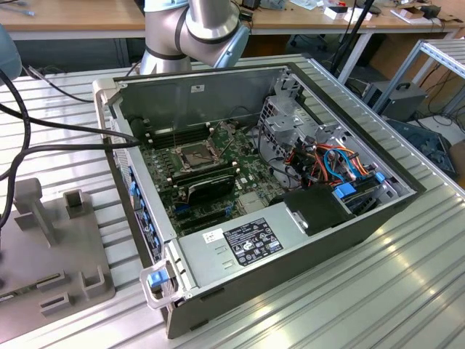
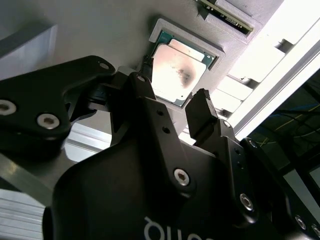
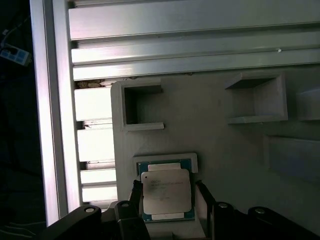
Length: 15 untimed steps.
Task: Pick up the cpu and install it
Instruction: 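Pick up the cpu and move it towards the insertion slot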
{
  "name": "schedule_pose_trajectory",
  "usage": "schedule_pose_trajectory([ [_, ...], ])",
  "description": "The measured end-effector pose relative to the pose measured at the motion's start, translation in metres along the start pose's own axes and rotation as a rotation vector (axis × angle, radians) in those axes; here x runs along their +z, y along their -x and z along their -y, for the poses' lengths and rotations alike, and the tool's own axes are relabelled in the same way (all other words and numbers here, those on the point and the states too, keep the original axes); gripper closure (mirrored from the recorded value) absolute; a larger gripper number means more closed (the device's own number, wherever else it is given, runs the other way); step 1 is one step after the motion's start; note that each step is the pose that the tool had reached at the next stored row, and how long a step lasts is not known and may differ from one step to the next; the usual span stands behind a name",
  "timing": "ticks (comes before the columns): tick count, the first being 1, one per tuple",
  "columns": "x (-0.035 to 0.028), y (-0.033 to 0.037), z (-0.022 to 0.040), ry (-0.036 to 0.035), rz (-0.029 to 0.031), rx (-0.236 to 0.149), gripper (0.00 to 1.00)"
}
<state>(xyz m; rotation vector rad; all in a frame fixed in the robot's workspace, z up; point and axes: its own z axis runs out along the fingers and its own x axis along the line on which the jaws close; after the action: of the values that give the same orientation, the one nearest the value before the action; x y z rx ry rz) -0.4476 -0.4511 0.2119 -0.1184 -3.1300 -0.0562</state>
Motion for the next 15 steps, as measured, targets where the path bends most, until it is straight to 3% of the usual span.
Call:
schedule_pose_trajectory([
  [4,0.003,0.0001,0.0001,0.0001,0.0001,0.0,0.46],
  [6,0.008,0.0001,0.0003,0.0,0.0,0.0,0.46],
  [15,0.0081,0.0001,0.0003,0.0,0.0,0.0,0.46],
])
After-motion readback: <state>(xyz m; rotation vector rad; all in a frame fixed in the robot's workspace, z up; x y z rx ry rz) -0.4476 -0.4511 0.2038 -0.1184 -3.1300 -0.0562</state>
